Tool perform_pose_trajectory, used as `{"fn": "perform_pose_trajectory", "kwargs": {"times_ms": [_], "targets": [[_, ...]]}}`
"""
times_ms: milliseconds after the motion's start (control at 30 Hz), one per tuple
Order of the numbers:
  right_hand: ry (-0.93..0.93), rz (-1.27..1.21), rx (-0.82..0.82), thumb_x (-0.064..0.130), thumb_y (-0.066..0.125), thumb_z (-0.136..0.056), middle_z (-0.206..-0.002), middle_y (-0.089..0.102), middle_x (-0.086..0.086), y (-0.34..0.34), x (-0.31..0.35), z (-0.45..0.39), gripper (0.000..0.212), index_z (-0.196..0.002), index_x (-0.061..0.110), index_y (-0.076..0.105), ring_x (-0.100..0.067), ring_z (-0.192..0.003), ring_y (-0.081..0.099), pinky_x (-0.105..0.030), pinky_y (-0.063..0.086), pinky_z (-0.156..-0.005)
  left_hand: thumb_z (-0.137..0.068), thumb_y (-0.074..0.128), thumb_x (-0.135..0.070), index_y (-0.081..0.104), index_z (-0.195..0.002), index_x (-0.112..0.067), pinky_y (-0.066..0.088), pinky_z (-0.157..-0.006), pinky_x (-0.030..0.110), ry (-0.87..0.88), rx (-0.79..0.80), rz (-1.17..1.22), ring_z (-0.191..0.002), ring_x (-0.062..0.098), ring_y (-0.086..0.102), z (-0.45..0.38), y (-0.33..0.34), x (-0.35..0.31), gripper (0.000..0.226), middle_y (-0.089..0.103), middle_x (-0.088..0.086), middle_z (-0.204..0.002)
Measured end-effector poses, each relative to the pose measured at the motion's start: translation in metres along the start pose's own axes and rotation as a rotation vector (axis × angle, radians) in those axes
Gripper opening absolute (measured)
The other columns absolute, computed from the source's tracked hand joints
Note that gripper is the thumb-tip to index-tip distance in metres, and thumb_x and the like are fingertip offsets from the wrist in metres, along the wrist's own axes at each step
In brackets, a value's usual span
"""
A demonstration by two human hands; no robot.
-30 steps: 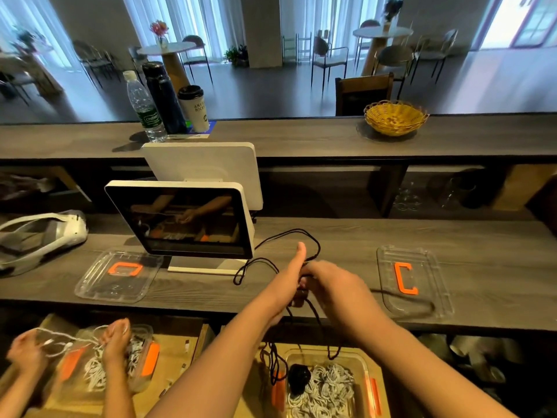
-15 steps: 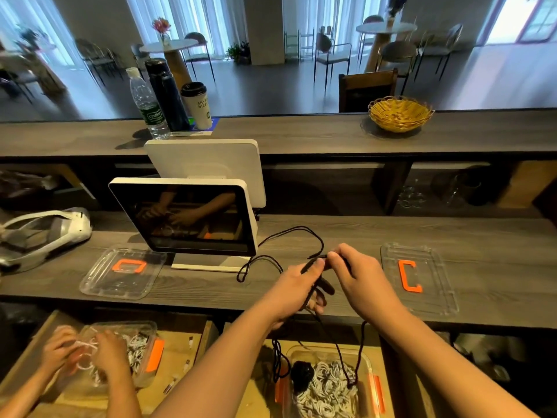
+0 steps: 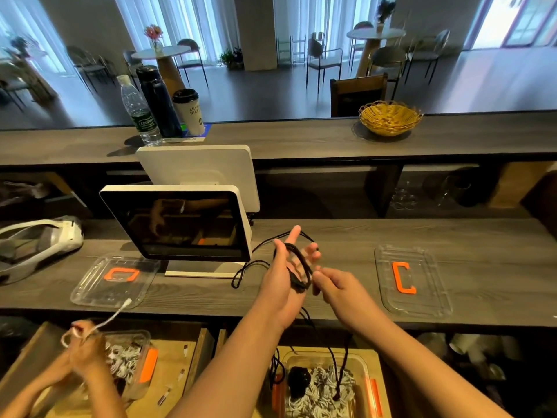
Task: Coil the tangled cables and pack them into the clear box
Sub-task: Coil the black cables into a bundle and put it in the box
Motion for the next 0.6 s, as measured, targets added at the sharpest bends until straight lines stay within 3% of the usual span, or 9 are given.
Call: {"fn": "perform_pose_trajectory", "kwargs": {"times_ms": [100,200,333,600], "targets": [[0.010,0.050,0.008,0.030,0.047,-0.103,-0.056,0.050,0.008,0.004,-0.007,0.006,0.033,-0.074,0.020,0.061,0.000,-0.050,0.042,-0.030,0.035,-0.057,-0.103,0.032,-0.054,0.061,-0.131,-0.032,0.047,-0.072,0.029,0.038,-0.065,0.090,-0.069,0.013,0.053,-0.004,0.007,0.003,0.046,0.059,0.002,-0.076],[0.011,0.149,0.031,0.030,0.045,-0.104,-0.060,0.053,0.007,0.007,-0.007,0.008,0.033,-0.075,0.024,0.058,-0.001,-0.054,0.046,-0.024,0.035,-0.055,-0.102,0.033,-0.054,0.058,-0.132,-0.032,0.028,-0.052,0.023,0.057,-0.137,0.127,-0.052,0.007,0.032,-0.006,0.008,0.007,0.045,0.041,-0.004,-0.063],[-0.011,0.324,0.114,0.030,0.044,-0.104,-0.079,0.063,0.004,0.010,-0.005,0.011,0.025,-0.088,0.023,0.061,-0.014,-0.075,0.058,-0.035,0.046,-0.071,-0.101,0.033,-0.055,0.060,-0.128,-0.031,0.026,-0.048,0.022,0.133,-0.196,0.048,-0.052,0.006,0.027,-0.007,0.004,0.009,0.045,0.037,-0.005,-0.063],[-0.103,0.468,0.180,0.026,0.048,-0.100,-0.085,0.067,-0.002,0.016,0.000,0.019,0.020,-0.096,0.017,0.065,-0.016,-0.070,0.059,-0.027,0.044,-0.059,-0.101,0.031,-0.055,0.063,-0.121,-0.040,0.025,-0.054,0.023,0.259,-0.263,-0.347,-0.056,0.005,0.026,-0.008,-0.004,0.009,0.041,0.033,-0.006,-0.066]]}}
Point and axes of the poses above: each hand's wrist, its own z-axis away from the middle knuckle, its own y-axis out of the palm, x = y × z, the point moved 1 cm from there along -z, towards the middle knuckle
